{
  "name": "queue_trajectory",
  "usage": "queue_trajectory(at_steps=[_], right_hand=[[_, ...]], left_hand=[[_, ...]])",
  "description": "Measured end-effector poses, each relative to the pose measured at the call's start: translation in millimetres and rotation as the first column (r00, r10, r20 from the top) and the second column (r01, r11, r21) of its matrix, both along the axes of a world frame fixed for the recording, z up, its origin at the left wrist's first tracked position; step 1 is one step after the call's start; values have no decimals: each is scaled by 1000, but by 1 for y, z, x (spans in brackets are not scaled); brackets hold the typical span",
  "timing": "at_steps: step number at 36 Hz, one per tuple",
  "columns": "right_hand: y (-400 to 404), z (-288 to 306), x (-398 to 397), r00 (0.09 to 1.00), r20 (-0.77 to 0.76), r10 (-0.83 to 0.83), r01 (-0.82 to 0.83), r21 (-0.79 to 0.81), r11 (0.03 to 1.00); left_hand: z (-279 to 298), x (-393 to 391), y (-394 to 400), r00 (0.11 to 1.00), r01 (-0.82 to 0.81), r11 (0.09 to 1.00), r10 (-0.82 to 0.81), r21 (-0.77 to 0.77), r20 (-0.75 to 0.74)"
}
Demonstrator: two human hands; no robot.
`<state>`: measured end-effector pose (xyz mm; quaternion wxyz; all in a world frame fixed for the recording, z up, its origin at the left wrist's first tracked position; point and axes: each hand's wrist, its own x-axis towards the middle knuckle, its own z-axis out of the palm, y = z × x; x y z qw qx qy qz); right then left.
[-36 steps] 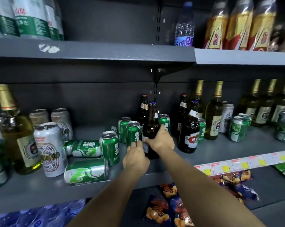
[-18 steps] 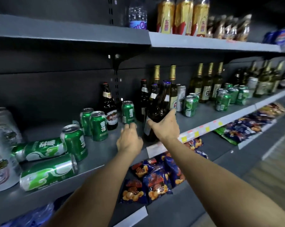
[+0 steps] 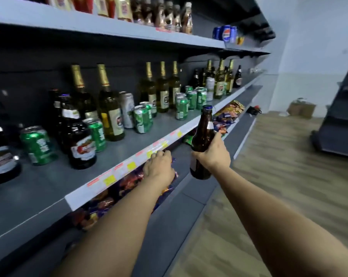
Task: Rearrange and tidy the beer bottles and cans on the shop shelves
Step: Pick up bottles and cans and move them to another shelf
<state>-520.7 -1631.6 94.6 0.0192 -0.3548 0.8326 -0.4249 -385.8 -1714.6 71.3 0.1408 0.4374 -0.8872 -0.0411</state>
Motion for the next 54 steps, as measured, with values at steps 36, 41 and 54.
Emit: queue_trajectory(at_steps=[36,41,54], right_hand=[[30,-69,-507,928,10,-373,359,252,899],[-17,-59,-573,929,-8,-370,356,293,888],[-126,-47,-722,947,-21,-320,315,237,919]], left_hand=[[-61,-565,-16,863,470,879,-476,72,172],[-52,-634,-71,877,455,888,-459,64,140],[-53,-761,-178,895,412,911,-412,36,174]])
